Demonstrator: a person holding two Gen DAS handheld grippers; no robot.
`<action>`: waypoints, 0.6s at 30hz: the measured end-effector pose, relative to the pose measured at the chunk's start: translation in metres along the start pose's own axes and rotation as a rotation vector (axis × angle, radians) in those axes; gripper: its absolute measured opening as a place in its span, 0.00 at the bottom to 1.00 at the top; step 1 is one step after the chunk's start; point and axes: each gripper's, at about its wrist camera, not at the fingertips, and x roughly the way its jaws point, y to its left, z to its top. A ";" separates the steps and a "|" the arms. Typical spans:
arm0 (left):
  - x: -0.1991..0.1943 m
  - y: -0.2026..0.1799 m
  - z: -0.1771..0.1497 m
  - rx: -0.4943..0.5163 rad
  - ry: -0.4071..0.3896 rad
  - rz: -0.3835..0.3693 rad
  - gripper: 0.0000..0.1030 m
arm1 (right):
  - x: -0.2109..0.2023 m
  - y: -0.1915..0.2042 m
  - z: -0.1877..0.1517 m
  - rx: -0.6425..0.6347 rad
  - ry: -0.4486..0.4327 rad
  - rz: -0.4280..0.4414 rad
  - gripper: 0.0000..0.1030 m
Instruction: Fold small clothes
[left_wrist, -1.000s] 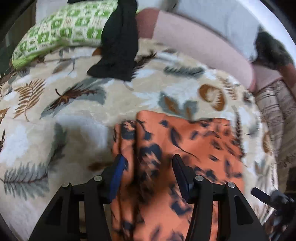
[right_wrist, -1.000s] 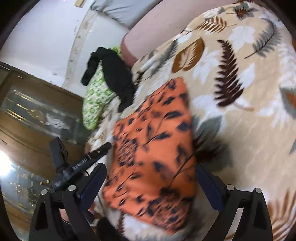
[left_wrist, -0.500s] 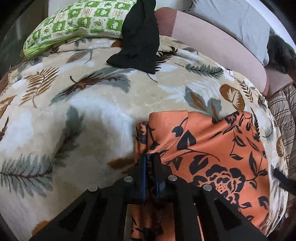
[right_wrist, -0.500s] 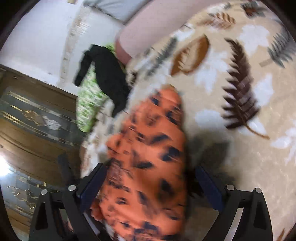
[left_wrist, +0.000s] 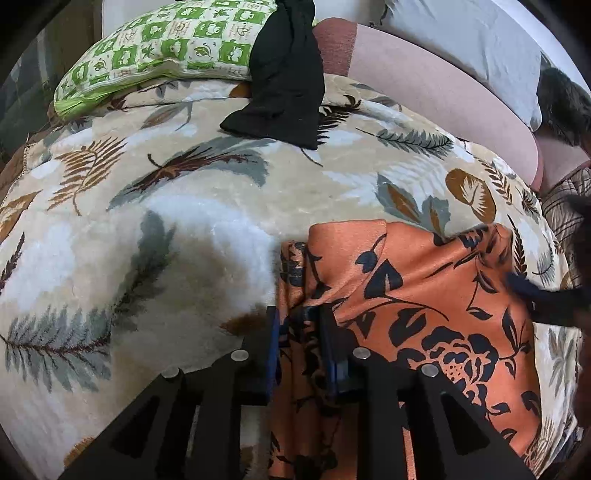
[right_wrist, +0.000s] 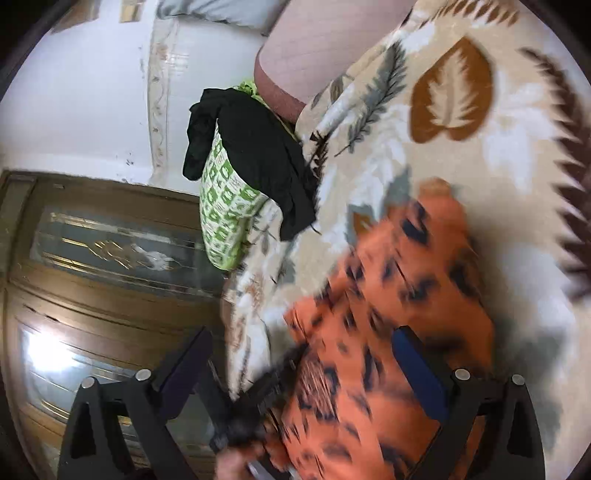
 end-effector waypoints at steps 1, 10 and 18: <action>0.001 0.000 0.000 0.000 -0.001 0.005 0.24 | 0.013 -0.018 0.015 0.060 -0.007 -0.054 0.96; -0.018 0.012 -0.002 -0.061 0.000 -0.033 0.38 | -0.065 -0.007 -0.052 -0.020 -0.028 -0.062 0.96; -0.071 -0.026 -0.044 0.127 -0.041 -0.049 0.38 | -0.100 -0.053 -0.167 0.057 0.023 -0.083 0.96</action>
